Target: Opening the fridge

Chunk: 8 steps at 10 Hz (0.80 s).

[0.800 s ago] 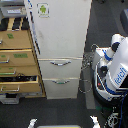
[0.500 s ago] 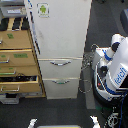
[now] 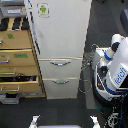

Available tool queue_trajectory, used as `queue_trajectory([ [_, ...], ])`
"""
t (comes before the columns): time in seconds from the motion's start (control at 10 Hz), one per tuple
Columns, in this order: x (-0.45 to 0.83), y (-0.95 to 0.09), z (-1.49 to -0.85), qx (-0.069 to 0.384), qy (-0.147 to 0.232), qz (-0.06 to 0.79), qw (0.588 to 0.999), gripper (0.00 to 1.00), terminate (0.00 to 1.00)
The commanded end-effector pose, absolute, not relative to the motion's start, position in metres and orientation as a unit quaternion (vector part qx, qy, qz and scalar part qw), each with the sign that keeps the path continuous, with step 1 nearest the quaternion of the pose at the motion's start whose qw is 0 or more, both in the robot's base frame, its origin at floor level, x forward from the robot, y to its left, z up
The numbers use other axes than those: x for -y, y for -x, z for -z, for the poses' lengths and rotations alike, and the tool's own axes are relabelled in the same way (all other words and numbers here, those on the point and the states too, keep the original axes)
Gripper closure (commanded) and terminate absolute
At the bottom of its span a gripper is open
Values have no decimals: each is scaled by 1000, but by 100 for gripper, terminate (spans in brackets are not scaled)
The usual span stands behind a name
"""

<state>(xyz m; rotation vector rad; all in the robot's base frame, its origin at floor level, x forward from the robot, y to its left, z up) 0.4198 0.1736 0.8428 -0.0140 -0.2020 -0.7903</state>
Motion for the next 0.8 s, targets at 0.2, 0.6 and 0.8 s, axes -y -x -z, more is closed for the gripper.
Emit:
queue_trajectory([
  [0.2,-109,-542,-894,126,-19,357,925,0,0],
  [0.6,-100,-600,-936,136,-29,293,946,0,0],
  [0.8,-100,-638,-958,126,-29,244,961,0,0],
])
